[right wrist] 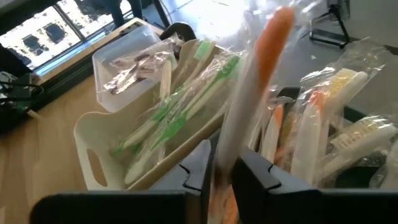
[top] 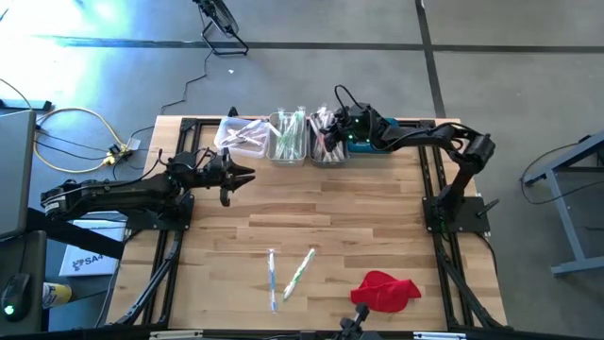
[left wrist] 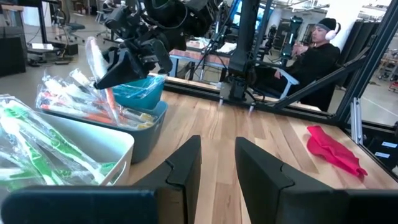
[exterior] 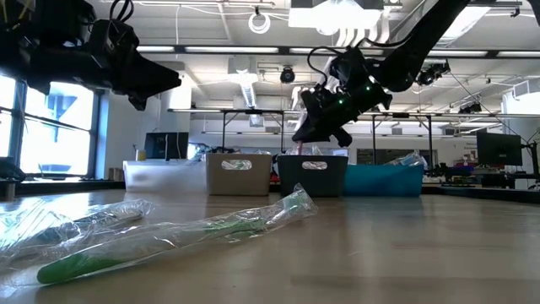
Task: Pick & Place Toothbrushes
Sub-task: Put the orange toothbrush into the dark green bin, then put the blue toothbrush into the blue bin
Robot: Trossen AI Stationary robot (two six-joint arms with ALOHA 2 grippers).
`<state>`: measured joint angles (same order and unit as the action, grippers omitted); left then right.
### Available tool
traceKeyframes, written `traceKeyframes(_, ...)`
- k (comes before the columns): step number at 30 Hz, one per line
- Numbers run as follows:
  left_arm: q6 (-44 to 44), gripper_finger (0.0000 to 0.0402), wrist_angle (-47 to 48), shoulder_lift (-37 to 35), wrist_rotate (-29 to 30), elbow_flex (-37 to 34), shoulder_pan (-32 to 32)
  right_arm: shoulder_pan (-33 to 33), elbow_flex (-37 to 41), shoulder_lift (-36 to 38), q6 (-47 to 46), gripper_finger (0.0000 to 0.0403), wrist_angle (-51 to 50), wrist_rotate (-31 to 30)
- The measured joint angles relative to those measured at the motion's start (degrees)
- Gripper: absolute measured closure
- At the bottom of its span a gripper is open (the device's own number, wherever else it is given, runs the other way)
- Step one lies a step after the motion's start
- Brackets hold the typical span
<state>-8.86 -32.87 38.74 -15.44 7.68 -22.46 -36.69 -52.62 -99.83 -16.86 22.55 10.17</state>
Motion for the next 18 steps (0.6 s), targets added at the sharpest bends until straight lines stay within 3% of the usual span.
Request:
traceKeyframes(11, 0.0, 0.0304, 0.1, 0.0, 0.15, 0.02, 0.0, -0.13, 0.0, 0.43, -0.79, 0.0277, 0.04, -4.3)
traceKeyframes(18, 0.0, 0.0304, 1.35, 0.02, 0.15, 0.02, 0.0, 0.24, 0.0, 3.25, -0.63, 0.0269, -0.07, -3.23)
